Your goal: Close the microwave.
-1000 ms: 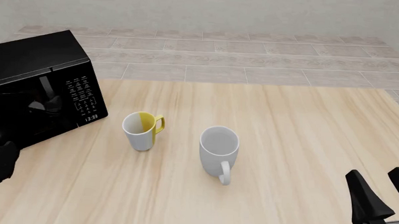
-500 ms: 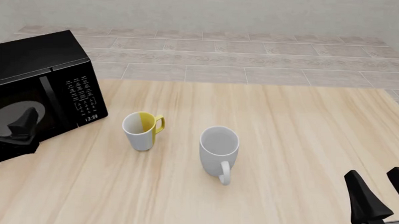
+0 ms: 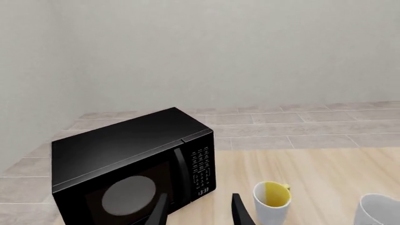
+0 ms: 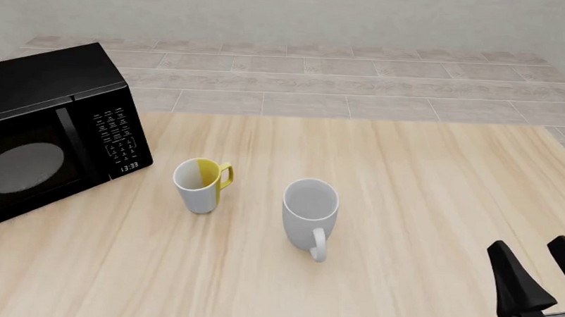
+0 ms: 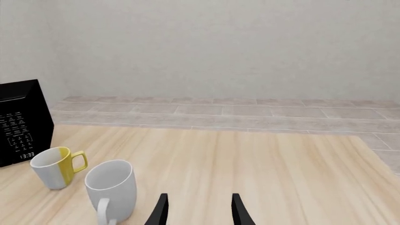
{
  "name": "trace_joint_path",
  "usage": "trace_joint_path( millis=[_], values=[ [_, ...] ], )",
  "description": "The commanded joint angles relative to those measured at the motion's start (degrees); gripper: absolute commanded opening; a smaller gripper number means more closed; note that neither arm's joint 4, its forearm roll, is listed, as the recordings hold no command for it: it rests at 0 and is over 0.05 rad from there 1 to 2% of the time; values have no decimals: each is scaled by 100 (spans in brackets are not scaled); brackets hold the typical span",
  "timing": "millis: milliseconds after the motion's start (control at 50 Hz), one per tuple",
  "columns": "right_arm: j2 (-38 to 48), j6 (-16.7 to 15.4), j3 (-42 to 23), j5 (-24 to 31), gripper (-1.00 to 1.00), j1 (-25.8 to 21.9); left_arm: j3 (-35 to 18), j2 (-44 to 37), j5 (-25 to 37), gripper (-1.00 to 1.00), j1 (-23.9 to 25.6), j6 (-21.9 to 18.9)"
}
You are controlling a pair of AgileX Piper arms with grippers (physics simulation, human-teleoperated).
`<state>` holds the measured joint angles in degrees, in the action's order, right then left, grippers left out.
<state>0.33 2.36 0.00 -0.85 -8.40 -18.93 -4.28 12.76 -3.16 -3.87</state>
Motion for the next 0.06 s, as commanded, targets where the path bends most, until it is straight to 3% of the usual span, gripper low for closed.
trace_joint_path(
  millis=[20,60],
  values=[
    [-17,-20,0,-6,100,-21,-243,428,527,100,146,52],
    [-18,-42,0,-11,100,-7,-285,428,553,100,158,50]
  ],
)
